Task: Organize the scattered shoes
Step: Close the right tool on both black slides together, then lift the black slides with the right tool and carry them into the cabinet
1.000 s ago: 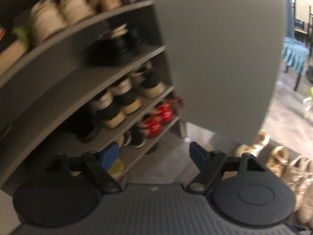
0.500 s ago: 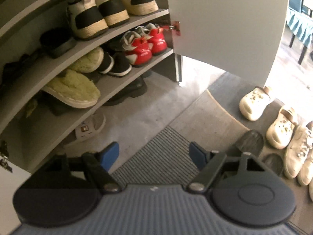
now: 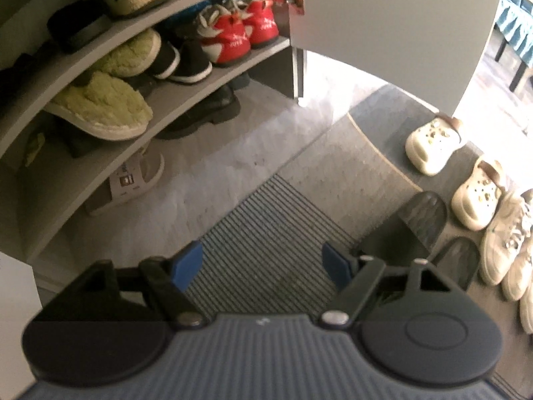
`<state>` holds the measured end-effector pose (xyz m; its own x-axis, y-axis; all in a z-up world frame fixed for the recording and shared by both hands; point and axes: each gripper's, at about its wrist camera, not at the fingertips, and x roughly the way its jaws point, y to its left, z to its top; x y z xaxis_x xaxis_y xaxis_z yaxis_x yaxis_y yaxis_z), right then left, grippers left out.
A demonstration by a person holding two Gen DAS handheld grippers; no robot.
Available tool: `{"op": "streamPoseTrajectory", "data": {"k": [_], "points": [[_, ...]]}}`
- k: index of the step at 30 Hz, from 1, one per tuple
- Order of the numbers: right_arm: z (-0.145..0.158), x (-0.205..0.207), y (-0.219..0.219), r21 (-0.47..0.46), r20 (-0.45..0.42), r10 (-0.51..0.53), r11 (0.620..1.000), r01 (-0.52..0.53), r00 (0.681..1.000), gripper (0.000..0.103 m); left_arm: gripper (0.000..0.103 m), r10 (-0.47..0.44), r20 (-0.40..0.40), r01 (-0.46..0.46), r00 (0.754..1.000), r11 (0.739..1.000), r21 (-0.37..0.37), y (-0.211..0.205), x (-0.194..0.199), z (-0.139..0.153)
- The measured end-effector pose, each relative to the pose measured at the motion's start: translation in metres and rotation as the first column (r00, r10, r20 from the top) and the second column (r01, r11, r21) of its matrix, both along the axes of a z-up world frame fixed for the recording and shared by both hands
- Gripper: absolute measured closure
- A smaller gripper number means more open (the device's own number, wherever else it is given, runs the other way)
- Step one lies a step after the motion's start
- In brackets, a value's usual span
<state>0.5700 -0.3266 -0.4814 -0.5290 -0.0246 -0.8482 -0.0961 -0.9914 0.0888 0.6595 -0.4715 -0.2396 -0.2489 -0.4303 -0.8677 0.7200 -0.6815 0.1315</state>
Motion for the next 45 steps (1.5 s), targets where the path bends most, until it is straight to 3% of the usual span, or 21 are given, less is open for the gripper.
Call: {"op": "streamPoseTrajectory", "data": {"k": [5,13,16,19,20,21,23,24,29,35,39,43,45], "points": [[-0.005,-0.010,-0.009,-0.020,-0.079,-0.035,0.999,0.033,0.996,0.013,0.023,-0.010,-0.012,0.010,1.000,0.999,0.043,-0.005,0.000,0.004],[0.016,-0.024,-0.004,0.036,-0.115,0.049,0.998,-0.045,0.992,0.009,0.023,-0.041,-0.028,0.043,0.999,0.996,0.083,-0.001,-0.006,0.007],[0.024,-0.030,-0.002,0.058,-0.127,0.081,0.996,-0.074,0.989,0.016,0.023,-0.029,-0.025,0.032,0.999,0.994,0.107,-0.001,-0.007,0.004],[0.032,-0.035,0.000,0.080,-0.139,0.113,0.992,-0.102,0.984,0.032,0.023,-0.021,-0.041,0.026,0.999,0.994,0.111,-0.001,-0.008,0.007],[0.035,-0.037,0.001,0.088,-0.142,0.123,0.990,-0.111,0.982,0.043,0.023,-0.022,-0.043,0.026,0.999,0.994,0.105,-0.001,-0.008,0.007],[0.038,-0.039,0.002,0.095,-0.146,0.134,0.988,-0.121,0.980,0.061,0.023,-0.016,-0.044,0.020,0.999,0.995,0.098,-0.003,-0.008,0.008],[0.043,-0.042,0.003,0.110,-0.153,0.155,0.984,-0.139,0.976,0.078,0.023,0.004,-0.054,0.002,0.999,0.994,0.111,-0.006,-0.009,0.009],[0.046,-0.044,0.004,0.118,-0.156,0.166,0.982,-0.148,0.974,0.081,0.023,0.010,-0.056,-0.004,0.998,0.994,0.108,-0.007,-0.008,0.010],[0.060,-0.054,0.008,0.155,-0.169,0.222,0.968,-0.197,0.960,0.084,0.023,0.042,-0.054,-0.035,0.998,0.993,0.117,-0.011,-0.008,0.010],[0.108,-0.047,0.015,0.174,-0.107,0.342,0.931,-0.321,0.934,0.085,0.023,0.053,-0.066,-0.049,0.996,0.996,0.069,-0.009,-0.009,0.021],[0.133,-0.046,0.022,0.171,-0.056,0.388,0.911,-0.375,0.920,0.086,0.023,0.108,-0.071,-0.102,0.992,0.992,0.076,-0.011,-0.003,0.032],[0.165,-0.035,0.022,0.173,-0.004,0.475,0.867,-0.468,0.880,0.086,0.023,0.148,-0.072,-0.142,0.986,0.987,0.073,-0.012,0.006,0.051],[0.182,-0.031,0.020,0.172,0.017,0.536,0.830,-0.530,0.844,0.086,0.023,0.161,-0.074,-0.156,0.984,0.985,0.071,-0.015,0.010,0.062]]}}
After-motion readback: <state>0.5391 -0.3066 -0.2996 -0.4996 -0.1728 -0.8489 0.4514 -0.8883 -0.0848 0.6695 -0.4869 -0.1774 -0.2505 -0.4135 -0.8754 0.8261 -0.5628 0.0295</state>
